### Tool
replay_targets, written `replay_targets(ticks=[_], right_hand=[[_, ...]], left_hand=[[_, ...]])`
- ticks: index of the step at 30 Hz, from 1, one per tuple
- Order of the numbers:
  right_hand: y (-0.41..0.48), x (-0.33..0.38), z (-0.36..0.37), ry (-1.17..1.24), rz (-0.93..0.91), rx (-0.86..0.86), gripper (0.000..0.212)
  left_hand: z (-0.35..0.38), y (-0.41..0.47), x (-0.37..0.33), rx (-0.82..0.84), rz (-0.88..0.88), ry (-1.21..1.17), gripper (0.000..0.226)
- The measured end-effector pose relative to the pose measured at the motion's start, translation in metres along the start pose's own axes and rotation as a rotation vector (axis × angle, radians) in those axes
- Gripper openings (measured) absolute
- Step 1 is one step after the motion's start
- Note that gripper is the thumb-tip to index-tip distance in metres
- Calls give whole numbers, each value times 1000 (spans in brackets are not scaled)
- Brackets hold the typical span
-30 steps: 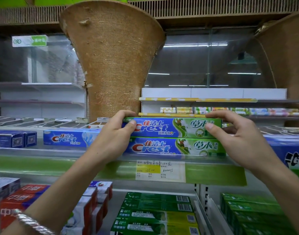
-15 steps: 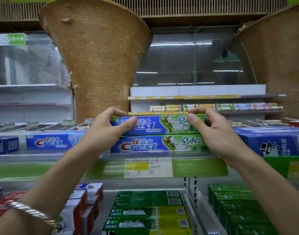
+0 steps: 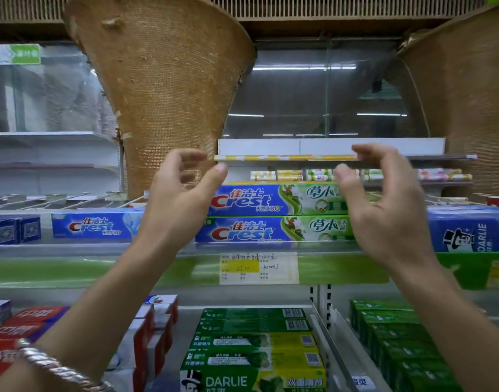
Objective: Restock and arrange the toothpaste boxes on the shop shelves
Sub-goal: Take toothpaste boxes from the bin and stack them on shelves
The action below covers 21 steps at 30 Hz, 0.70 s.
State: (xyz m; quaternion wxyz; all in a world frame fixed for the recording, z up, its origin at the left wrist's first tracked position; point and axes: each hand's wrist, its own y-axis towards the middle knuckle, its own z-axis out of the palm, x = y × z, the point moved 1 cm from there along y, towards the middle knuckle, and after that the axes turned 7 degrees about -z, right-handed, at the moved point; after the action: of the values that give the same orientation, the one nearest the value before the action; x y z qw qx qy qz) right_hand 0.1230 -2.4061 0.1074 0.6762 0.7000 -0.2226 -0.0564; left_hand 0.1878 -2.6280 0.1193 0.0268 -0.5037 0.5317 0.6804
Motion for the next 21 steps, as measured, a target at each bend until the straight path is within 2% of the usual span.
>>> replay_targets(ticks=[4,12,16,21], right_hand=[[-2,27,-2,166,-99,-88,28],[-26,71,-19,448,-37,-46,28],[-56,103,-32,674,0,20,22],[-110,153,-35,1003,88,132,25]], left_hand=[[2,-14,-21,-57,140,-118,21],[7,-80,-62,8,208,-250,18],[-2,-126,-80,-3,227,-270,17],[-36,-195,-90,-30,193,-276,28]])
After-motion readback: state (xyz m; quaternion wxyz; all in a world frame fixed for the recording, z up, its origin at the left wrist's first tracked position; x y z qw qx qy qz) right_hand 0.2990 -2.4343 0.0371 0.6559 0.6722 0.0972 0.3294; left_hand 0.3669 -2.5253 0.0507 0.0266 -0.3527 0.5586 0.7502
